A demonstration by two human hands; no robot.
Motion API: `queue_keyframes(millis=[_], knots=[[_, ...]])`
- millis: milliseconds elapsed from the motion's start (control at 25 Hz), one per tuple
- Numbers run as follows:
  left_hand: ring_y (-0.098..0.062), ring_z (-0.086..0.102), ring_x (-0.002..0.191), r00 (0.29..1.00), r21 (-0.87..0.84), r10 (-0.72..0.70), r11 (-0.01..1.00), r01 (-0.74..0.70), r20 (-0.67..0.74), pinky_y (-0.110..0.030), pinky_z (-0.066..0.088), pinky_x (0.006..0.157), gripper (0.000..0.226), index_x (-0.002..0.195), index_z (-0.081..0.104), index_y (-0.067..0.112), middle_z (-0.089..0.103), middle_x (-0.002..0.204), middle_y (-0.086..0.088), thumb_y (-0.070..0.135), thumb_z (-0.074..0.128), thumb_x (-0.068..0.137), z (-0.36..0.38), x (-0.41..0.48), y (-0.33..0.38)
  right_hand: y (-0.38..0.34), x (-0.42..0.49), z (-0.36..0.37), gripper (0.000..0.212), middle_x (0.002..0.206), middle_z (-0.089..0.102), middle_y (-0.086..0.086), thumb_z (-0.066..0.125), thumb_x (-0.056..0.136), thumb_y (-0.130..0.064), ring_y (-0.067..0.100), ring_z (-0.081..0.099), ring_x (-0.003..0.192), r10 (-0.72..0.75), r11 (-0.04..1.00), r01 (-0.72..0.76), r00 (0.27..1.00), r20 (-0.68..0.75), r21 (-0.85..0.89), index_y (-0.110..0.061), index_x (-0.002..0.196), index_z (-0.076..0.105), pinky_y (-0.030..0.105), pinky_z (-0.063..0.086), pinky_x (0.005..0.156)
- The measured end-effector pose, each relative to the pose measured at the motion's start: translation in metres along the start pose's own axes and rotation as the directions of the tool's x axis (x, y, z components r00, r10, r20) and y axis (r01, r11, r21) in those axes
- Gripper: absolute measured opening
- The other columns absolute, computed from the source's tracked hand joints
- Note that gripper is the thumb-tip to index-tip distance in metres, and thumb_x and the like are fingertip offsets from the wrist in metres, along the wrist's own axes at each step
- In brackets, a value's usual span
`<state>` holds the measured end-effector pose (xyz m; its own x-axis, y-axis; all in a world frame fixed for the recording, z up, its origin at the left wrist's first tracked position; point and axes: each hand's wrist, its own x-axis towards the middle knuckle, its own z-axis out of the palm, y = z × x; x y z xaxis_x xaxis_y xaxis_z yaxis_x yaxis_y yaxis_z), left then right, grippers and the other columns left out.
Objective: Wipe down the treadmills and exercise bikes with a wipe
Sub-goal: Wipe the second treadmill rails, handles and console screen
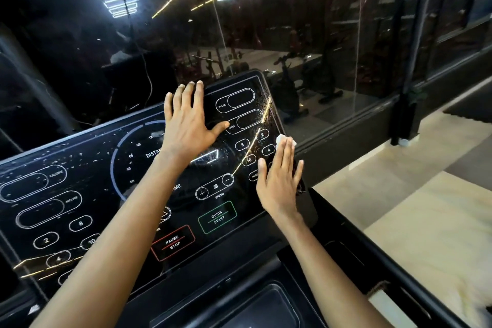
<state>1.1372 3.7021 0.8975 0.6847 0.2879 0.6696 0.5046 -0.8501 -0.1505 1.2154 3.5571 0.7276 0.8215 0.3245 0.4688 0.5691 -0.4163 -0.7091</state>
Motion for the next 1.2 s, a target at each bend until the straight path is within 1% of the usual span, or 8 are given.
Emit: queue_keyframes(millis=[120,280,440,600,720,840,1120,1200], knots=[[-0.032,0.019,0.151,0.999,-0.002,0.052,0.999,-0.052,-0.013,-0.05,0.009,0.123,0.103,0.157,0.021,0.004,0.027,0.161,-0.017,0.067,0.061,0.085,0.002,0.002,-0.001,-0.002,-0.021,0.003,0.07,0.167,-0.01,0.002,0.02,0.105,-0.05,0.012,-0.017,0.152,-0.101,0.995,0.101,0.994,0.049,-0.007,-0.014,0.159,-0.008,0.052,-0.001,0.124],[-0.031,0.015,0.153,0.996,-0.005,0.092,0.996,-0.092,-0.004,-0.046,0.006,0.125,0.101,0.157,0.019,0.003,0.024,0.163,-0.017,0.063,0.06,0.088,0.003,0.004,0.0,-0.02,-0.001,0.0,0.068,0.167,-0.007,-0.001,0.022,0.105,-0.048,0.008,-0.015,0.151,-0.004,0.997,0.004,1.0,-0.001,0.083,-0.017,0.159,-0.004,0.052,0.0,0.124],[-0.032,0.01,0.154,0.983,0.041,0.183,0.982,-0.183,0.008,-0.045,0.006,0.126,0.1,0.157,0.015,0.001,0.018,0.164,-0.021,0.062,0.056,0.09,0.006,0.007,0.006,-0.031,-0.003,0.002,0.069,0.167,-0.005,0.0,0.02,0.105,-0.052,0.009,-0.015,0.152,-0.048,0.997,0.049,0.999,-0.019,0.058,-0.016,0.159,-0.003,0.046,-0.005,0.124],[-0.038,0.007,0.153,0.985,0.073,0.171,0.982,-0.172,0.021,-0.049,0.004,0.124,0.107,0.157,0.011,0.0,0.012,0.163,-0.027,0.067,0.056,0.088,0.012,0.007,0.02,0.005,-0.057,0.011,0.072,0.166,-0.015,-0.002,0.018,0.104,-0.055,0.006,-0.022,0.149,0.165,0.982,-0.169,0.985,0.05,0.081,-0.018,0.158,-0.011,0.048,-0.008,0.123],[-0.037,0.001,0.154,0.988,0.063,0.157,0.986,-0.157,0.005,-0.048,0.001,0.125,0.109,0.158,0.006,-0.001,0.005,0.164,-0.026,0.071,0.05,0.089,0.018,0.001,0.021,0.02,-0.085,0.02,0.073,0.166,-0.016,-0.002,0.015,0.103,-0.057,0.006,-0.023,0.149,0.175,0.982,-0.179,0.981,0.083,0.055,-0.018,0.158,-0.013,0.046,-0.01,0.122],[-0.035,0.0,0.154,0.987,0.055,0.158,0.986,-0.157,-0.005,-0.047,-0.001,0.124,0.109,0.158,0.005,0.0,0.004,0.165,-0.024,0.073,0.047,0.089,0.02,-0.001,0.018,0.039,-0.09,0.021,0.075,0.166,-0.015,0.001,0.015,0.102,-0.058,0.008,-0.022,0.15,0.331,0.938,-0.337,0.94,0.082,0.078,-0.017,0.158,-0.013,0.049,-0.006,0.124],[-0.034,0.004,0.154,0.985,0.026,0.172,0.985,-0.171,-0.012,-0.046,-0.001,0.124,0.109,0.158,0.008,0.001,0.008,0.165,-0.023,0.072,0.051,0.088,0.015,0.0,0.016,0.051,-0.108,0.022,0.081,0.165,-0.019,0.006,0.018,0.101,-0.06,0.013,-0.021,0.15,0.515,0.842,-0.53,0.845,0.142,0.101,-0.012,0.156,-0.016,0.044,-0.009,0.124],[-0.034,0.003,0.154,0.984,0.025,0.177,0.984,-0.177,-0.002,-0.045,-0.001,0.124,0.109,0.158,0.008,0.001,0.008,0.165,-0.022,0.072,0.052,0.088,0.015,0.001,0.016,0.049,-0.111,0.023,0.081,0.165,-0.02,0.008,0.018,0.101,-0.06,0.014,-0.023,0.15,0.494,0.852,-0.511,0.857,0.15,0.112,-0.01,0.155,-0.017,0.043,-0.01,0.124]])
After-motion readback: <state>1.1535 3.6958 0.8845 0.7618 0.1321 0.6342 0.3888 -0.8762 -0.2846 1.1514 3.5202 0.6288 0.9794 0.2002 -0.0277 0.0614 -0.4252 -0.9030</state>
